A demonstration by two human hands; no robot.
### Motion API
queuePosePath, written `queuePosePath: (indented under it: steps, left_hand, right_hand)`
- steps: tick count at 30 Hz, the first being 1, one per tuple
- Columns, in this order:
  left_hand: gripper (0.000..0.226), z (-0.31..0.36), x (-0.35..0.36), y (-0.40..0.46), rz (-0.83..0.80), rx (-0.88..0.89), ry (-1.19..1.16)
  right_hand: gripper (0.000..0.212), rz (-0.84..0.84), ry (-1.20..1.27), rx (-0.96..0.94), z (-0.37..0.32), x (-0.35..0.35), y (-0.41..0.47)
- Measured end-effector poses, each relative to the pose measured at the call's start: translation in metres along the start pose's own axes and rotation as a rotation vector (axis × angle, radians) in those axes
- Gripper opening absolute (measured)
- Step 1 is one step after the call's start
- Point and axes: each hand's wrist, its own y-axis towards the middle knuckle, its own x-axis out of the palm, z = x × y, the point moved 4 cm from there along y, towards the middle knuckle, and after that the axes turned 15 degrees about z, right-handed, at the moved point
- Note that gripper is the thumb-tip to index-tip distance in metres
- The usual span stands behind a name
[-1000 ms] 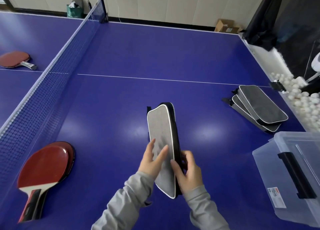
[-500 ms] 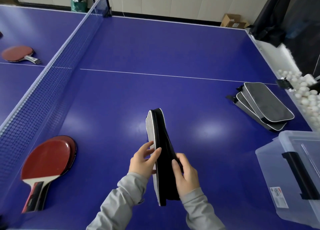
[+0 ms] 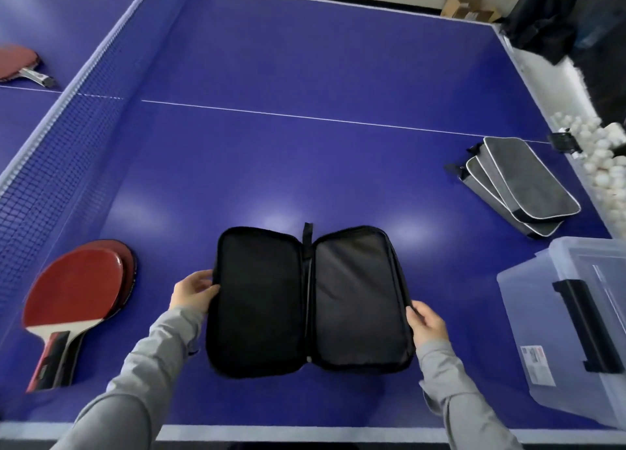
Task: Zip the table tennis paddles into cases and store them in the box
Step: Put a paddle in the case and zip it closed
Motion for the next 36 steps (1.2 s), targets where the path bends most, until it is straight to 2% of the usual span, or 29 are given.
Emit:
queuePosePath:
  steps: [5, 8, 9, 12, 13, 15, 17, 20, 25, 36]
  left_hand:
    - [0.032, -0.021, 0.018, 0.022, 0.009, -0.009, 0.004]
    - [0.046, -0.014, 0.026, 0.015, 0.067, 0.108, 0.098]
    - [0.058, -0.01, 0.028, 0.009, 0.081, 0.181, 0.141]
    - [0.092, 0.0, 0.037, -0.023, 0.16, 0.535, 0.442]
    - [0.101, 0.0, 0.046, -0.037, 0.132, 0.636, 0.539]
    - [0.113, -0.007, 0.07, -0.061, -0.011, 0.743, 0.699]
    - [0.115, -0.023, 0.089, -0.071, -0.117, 0.748, 0.824]
    - [0.114, -0.042, 0.093, -0.061, -0.161, 0.731, 0.91]
    - [0.112, -0.049, 0.084, -0.042, -0.157, 0.8, 0.947]
    - [0.108, -0.044, 0.083, -0.044, -0.189, 0.811, 1.003]
  right_hand:
    - [0.017, 0.008, -0.153, 0.074, 0.029, 0.013, 0.016]
    - [0.022, 0.069, -0.338, 0.019, 0.031, 0.015, 0.018]
    - [0.025, 0.103, -0.365, -0.05, 0.026, 0.015, 0.015]
    - [0.045, 0.163, -0.456, -0.486, 0.008, 0.025, 0.001]
    - [0.053, 0.125, -0.511, -0.625, 0.004, 0.034, -0.006]
    - [0.065, -0.072, -0.643, -0.796, 0.0, 0.057, -0.019]
    - [0.072, -0.297, -0.824, -0.808, 0.011, 0.079, -0.025]
    - [0.074, -0.425, -0.981, -0.821, 0.031, 0.09, -0.02]
    - [0.076, -0.467, -0.997, -0.863, 0.04, 0.083, -0.007]
    - [0.075, -0.461, -1.062, -0.839, 0.034, 0.085, -0.011]
